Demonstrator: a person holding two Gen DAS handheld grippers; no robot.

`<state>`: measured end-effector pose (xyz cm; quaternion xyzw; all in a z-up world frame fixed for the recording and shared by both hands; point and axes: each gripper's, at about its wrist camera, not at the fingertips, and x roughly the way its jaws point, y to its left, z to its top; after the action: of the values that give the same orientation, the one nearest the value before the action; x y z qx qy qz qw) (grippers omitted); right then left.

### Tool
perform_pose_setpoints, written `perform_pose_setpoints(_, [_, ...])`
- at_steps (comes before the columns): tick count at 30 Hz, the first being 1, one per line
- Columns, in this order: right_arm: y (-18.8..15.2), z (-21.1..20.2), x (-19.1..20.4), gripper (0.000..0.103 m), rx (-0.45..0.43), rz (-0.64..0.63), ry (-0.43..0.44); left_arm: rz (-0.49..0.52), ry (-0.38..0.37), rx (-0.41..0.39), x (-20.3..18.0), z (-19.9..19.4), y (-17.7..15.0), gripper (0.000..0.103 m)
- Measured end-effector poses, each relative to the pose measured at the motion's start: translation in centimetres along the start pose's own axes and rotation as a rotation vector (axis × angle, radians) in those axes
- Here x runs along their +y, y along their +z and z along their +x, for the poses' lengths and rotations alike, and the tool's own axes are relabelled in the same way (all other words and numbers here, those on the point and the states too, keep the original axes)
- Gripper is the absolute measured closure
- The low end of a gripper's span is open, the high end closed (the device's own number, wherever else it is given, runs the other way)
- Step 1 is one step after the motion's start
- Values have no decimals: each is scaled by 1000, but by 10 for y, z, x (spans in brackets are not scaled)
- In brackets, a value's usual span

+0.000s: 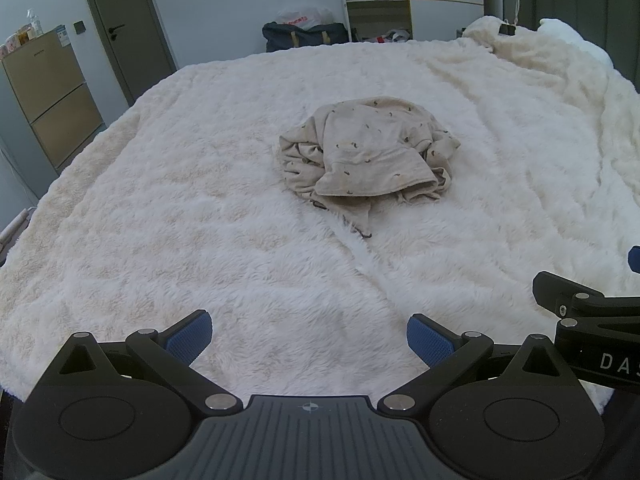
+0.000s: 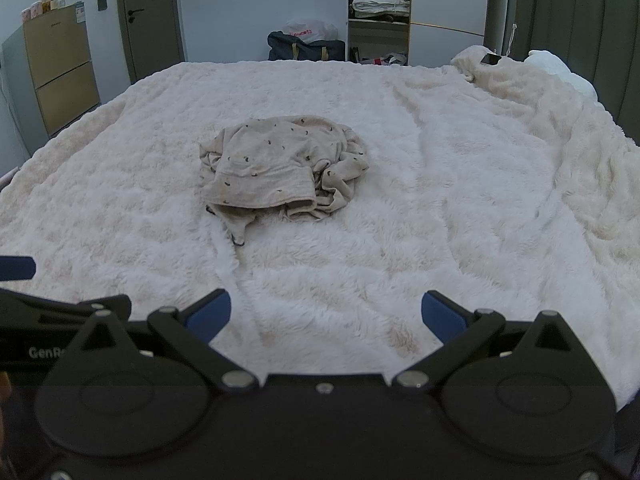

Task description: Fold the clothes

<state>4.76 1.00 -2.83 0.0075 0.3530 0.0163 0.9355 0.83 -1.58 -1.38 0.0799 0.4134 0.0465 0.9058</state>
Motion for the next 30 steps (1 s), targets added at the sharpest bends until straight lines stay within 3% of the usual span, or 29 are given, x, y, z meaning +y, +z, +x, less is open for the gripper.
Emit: perform_pose_setpoints(30, [0,-2,0,0,-4,4,13,0,4,1,2,2,0,0])
